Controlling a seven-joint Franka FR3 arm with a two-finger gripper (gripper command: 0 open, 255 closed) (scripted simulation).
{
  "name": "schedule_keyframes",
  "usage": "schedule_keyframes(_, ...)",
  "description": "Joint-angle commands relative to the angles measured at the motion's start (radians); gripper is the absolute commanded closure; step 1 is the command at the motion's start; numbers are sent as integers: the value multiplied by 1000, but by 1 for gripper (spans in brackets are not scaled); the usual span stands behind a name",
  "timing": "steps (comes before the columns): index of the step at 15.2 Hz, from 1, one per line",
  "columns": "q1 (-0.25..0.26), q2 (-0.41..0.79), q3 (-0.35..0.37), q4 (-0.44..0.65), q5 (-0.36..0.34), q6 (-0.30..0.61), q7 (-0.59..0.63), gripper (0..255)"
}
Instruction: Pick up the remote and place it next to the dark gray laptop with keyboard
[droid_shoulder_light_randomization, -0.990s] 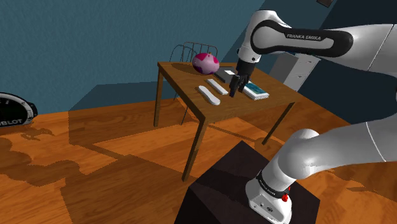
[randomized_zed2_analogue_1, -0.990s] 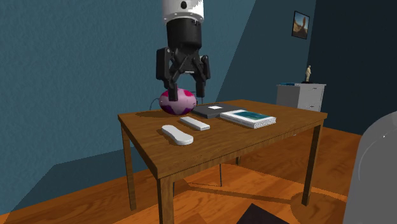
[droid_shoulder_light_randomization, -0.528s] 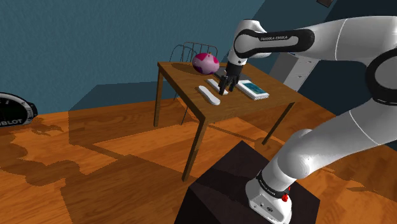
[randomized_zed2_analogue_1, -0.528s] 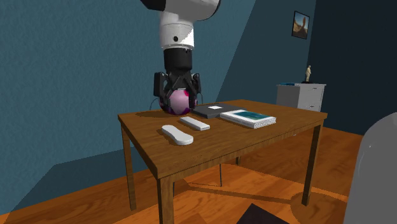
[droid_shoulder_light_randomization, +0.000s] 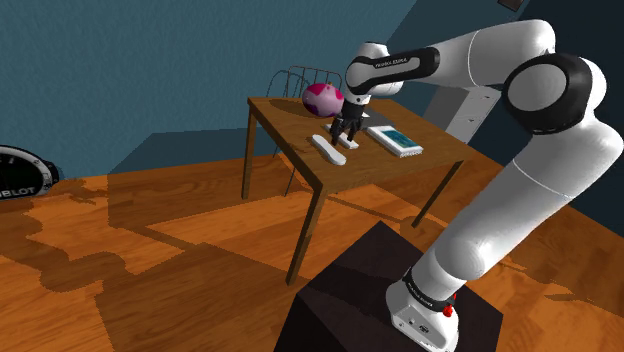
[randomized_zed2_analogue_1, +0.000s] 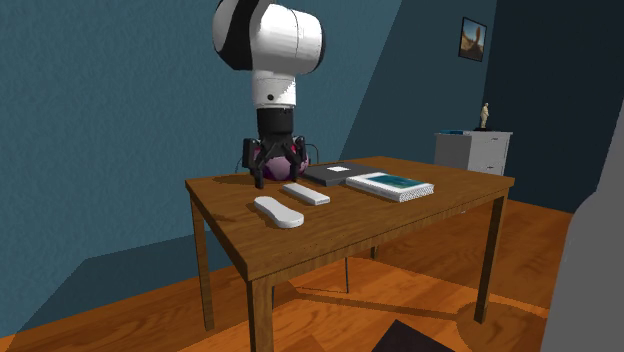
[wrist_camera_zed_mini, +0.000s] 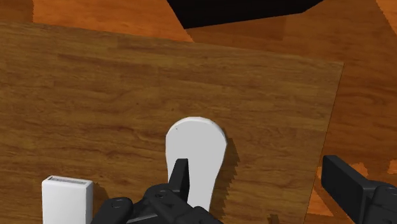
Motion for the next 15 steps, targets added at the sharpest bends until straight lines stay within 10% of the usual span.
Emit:
schedule_keyframes(1, -7, 81, -10, 60, 21, 25, -9, 0)
schedule_keyframes(9, -59, 362, -29, 310, 108, 66, -44, 0)
schedule_keyframes(15, -61, 397, -24, 275, 121, 135, -53, 0)
